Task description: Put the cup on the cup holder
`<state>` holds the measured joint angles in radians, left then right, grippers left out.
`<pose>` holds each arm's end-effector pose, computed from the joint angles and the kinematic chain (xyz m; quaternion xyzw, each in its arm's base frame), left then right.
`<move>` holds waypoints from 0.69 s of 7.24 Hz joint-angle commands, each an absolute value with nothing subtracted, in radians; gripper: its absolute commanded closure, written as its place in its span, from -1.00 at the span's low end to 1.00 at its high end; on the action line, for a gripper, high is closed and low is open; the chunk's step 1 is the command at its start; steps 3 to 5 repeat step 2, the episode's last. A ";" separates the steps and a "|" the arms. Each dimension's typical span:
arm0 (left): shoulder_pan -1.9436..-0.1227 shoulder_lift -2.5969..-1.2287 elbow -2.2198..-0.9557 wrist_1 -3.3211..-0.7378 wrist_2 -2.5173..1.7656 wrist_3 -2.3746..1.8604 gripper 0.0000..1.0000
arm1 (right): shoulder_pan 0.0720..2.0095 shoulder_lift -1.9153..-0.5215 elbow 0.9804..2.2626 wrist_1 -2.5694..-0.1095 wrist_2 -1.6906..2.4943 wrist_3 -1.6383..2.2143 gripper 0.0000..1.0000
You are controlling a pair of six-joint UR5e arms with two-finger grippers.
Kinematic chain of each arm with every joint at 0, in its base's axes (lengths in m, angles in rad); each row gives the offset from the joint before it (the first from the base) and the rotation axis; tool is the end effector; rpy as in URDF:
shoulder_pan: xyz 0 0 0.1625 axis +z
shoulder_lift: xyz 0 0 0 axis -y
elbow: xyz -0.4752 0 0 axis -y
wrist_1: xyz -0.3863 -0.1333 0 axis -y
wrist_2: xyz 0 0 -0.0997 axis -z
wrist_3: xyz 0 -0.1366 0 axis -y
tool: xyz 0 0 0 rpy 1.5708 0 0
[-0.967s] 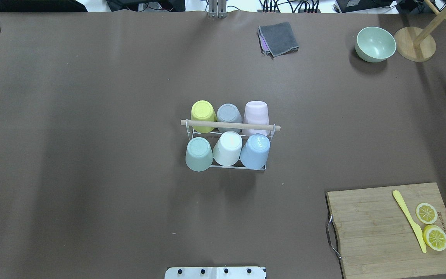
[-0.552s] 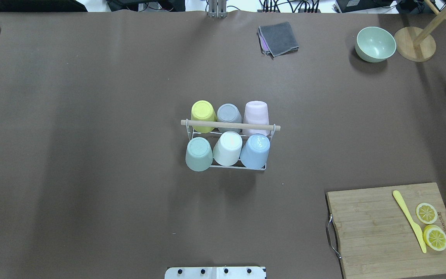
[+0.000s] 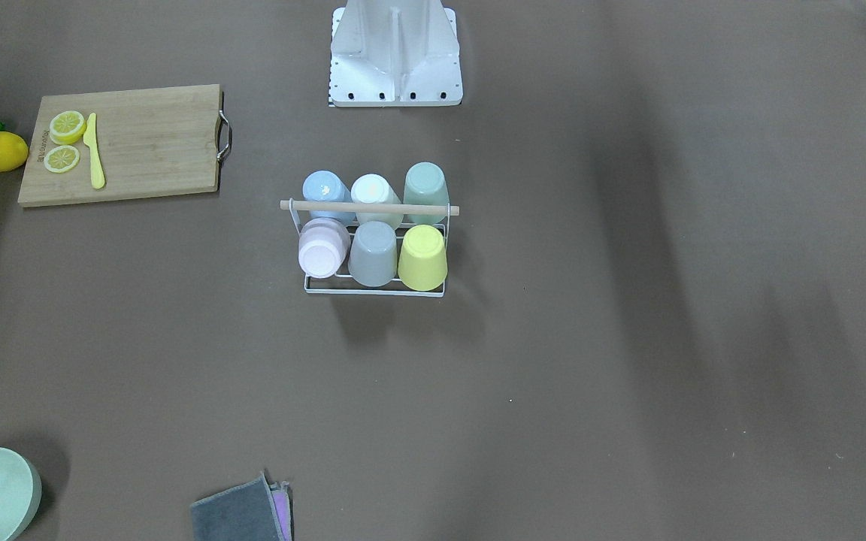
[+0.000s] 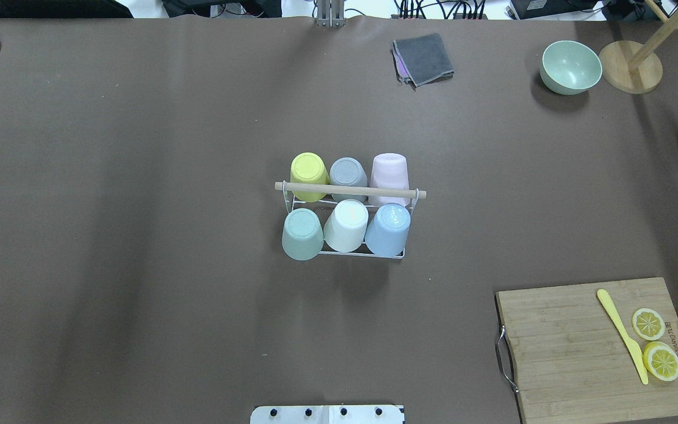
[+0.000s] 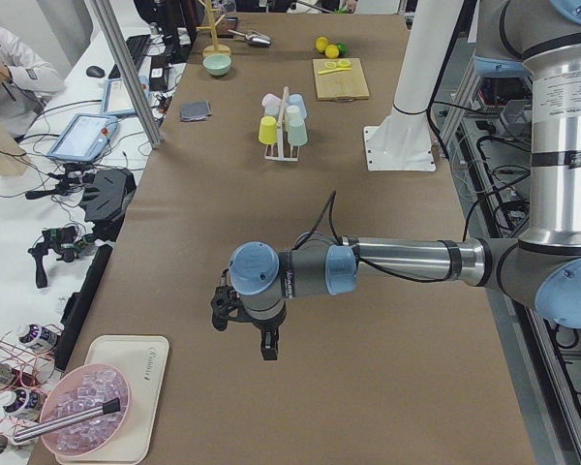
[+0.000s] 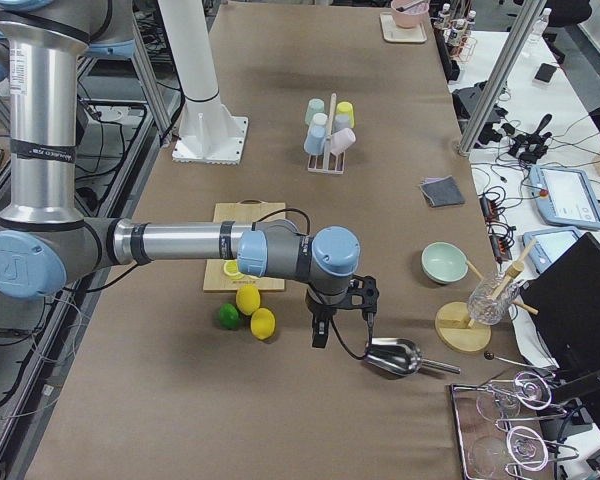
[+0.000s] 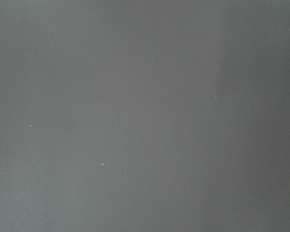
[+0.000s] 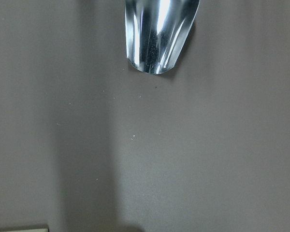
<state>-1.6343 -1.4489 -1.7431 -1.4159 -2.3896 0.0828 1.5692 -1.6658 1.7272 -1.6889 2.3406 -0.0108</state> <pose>-0.0600 -0.4145 0.7179 -0.0187 0.4000 -0.0119 0.9163 0.0375 -0.4345 0.7154 -0.0245 -0.3754 0.0049 0.9265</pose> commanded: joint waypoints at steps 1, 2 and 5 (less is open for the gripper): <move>-1.634 -1.341 -1.862 -1.417 -2.390 0.083 -0.96 | 1.569 -1.666 1.727 -1.689 2.339 -0.011 -1.00; -1.634 -1.341 -1.865 -1.417 -2.388 0.083 -0.96 | 1.569 -1.667 1.727 -1.689 2.339 -0.011 -1.00; -1.634 -1.341 -1.865 -1.417 -2.388 0.083 -0.96 | 1.569 -1.667 1.727 -1.689 2.339 -0.011 -1.00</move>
